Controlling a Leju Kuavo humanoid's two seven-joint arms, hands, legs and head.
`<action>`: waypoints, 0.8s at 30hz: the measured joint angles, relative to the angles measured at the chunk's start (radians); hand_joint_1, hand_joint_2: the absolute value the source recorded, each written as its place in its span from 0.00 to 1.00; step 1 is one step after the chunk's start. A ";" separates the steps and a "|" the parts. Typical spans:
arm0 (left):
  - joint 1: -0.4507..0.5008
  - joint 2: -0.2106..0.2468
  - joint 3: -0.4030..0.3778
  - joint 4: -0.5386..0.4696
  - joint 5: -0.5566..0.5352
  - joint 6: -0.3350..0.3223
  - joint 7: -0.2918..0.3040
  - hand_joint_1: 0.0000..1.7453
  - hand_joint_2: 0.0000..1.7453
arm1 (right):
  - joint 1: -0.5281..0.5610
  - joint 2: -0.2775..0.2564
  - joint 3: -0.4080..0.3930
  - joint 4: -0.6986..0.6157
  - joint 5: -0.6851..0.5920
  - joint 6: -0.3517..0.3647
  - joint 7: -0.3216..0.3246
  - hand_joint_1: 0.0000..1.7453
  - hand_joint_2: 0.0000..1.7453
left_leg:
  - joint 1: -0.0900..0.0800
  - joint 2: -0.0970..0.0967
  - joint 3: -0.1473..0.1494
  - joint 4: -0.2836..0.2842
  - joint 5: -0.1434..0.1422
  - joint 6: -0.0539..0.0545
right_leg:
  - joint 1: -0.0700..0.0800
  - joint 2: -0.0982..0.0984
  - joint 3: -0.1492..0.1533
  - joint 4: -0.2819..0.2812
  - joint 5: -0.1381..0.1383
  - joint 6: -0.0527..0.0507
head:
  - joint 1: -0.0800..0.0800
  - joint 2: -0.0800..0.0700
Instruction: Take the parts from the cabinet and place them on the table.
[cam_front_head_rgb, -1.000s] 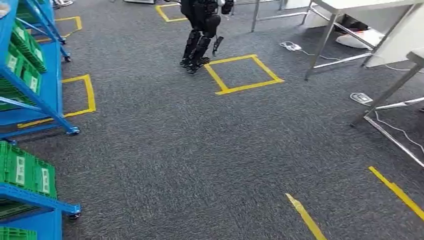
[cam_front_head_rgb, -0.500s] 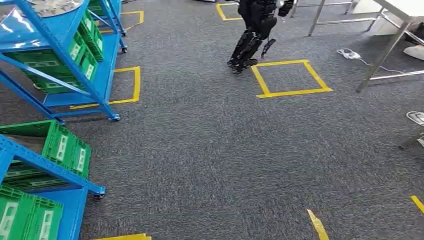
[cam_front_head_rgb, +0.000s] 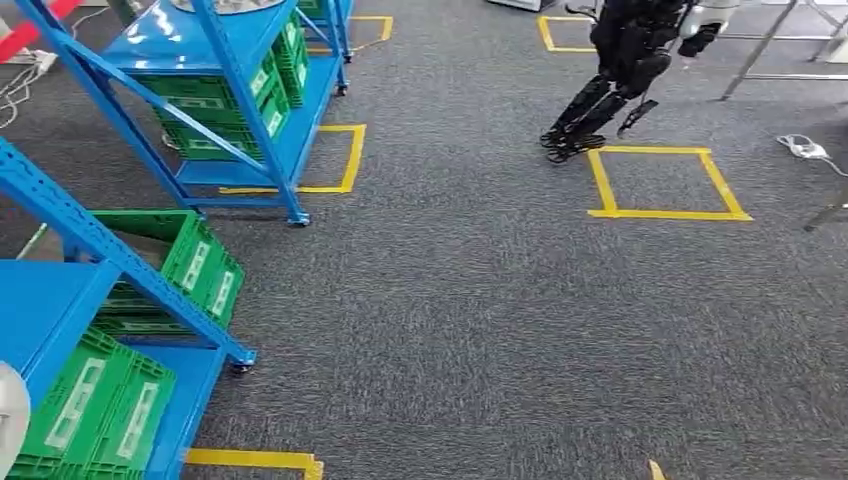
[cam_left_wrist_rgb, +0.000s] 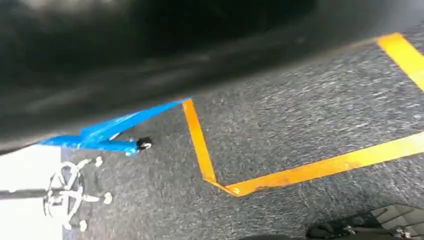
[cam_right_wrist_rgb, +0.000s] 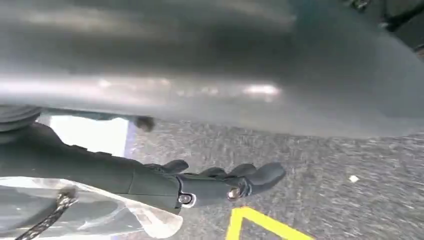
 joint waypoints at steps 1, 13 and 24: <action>0.000 0.000 0.000 0.000 0.000 0.000 0.000 0.00 0.00 | 0.000 -0.002 0.002 0.000 0.002 0.000 0.002 0.00 0.00 | 0.003 -0.014 0.001 0.004 -0.003 -0.005 | -0.002 0.014 0.036 -0.094 0.055 0.000 | 0.000 0.000; -0.001 0.003 0.001 0.000 0.000 -0.005 -0.015 0.00 0.00 | 0.005 -0.006 0.010 0.001 0.008 -0.003 0.014 0.00 0.00 | 0.003 0.054 -0.164 0.338 -0.157 -0.046 | 0.010 -0.042 0.084 -0.190 0.063 -0.049 | -0.008 0.000; 0.001 0.005 0.002 0.000 0.000 -0.004 -0.024 0.00 0.00 | -0.009 -0.007 0.013 0.002 0.010 -0.001 0.026 0.00 0.00 | -0.021 0.101 0.015 -0.013 -0.002 0.021 | 0.020 -0.061 0.091 -0.162 0.023 -0.023 | -0.005 0.000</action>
